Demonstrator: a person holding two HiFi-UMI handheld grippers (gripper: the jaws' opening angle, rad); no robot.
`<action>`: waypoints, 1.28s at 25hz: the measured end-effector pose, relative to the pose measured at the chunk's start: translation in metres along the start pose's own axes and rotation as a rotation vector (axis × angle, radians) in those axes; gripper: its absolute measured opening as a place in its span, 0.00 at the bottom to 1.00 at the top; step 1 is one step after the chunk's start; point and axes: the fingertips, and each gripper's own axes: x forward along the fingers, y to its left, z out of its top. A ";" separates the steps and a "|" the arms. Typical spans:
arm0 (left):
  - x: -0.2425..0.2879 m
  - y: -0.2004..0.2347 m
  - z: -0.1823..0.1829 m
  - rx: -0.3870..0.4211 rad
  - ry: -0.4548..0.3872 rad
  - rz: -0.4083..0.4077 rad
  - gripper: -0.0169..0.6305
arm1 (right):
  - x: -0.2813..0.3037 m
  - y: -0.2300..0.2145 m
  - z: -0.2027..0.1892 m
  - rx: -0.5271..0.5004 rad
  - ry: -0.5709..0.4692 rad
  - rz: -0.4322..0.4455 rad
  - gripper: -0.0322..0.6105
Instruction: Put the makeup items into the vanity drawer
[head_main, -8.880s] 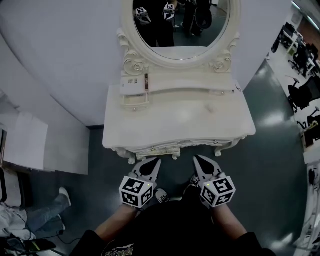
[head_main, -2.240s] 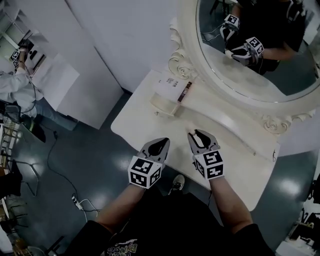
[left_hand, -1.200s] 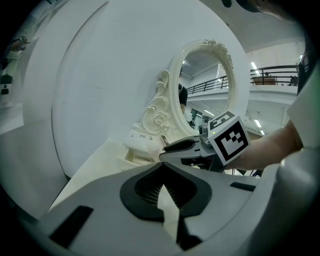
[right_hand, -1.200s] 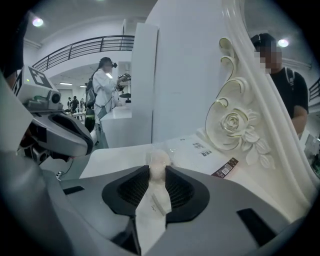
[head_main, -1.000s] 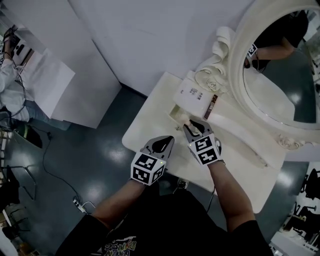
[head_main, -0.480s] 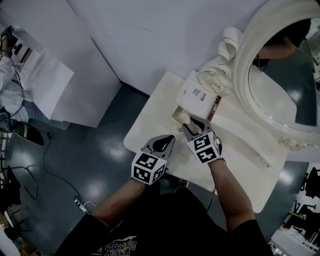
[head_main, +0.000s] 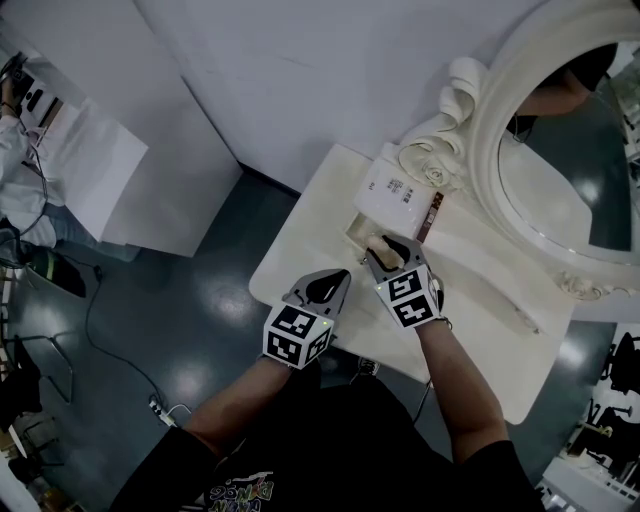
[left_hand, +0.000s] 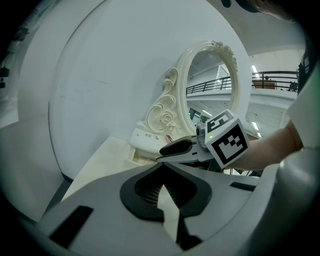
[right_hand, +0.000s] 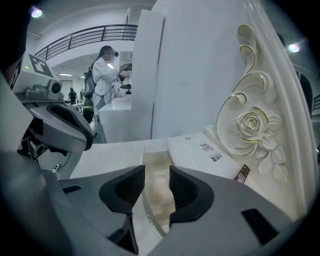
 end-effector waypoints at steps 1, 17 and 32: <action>-0.001 0.000 0.001 0.002 -0.001 -0.002 0.04 | -0.001 0.000 0.000 0.005 -0.003 -0.005 0.32; -0.009 -0.008 0.010 0.068 -0.001 -0.063 0.04 | -0.039 -0.003 0.013 0.110 -0.110 -0.134 0.09; -0.012 -0.040 0.009 0.160 0.012 -0.180 0.04 | -0.119 -0.004 -0.016 0.307 -0.193 -0.319 0.09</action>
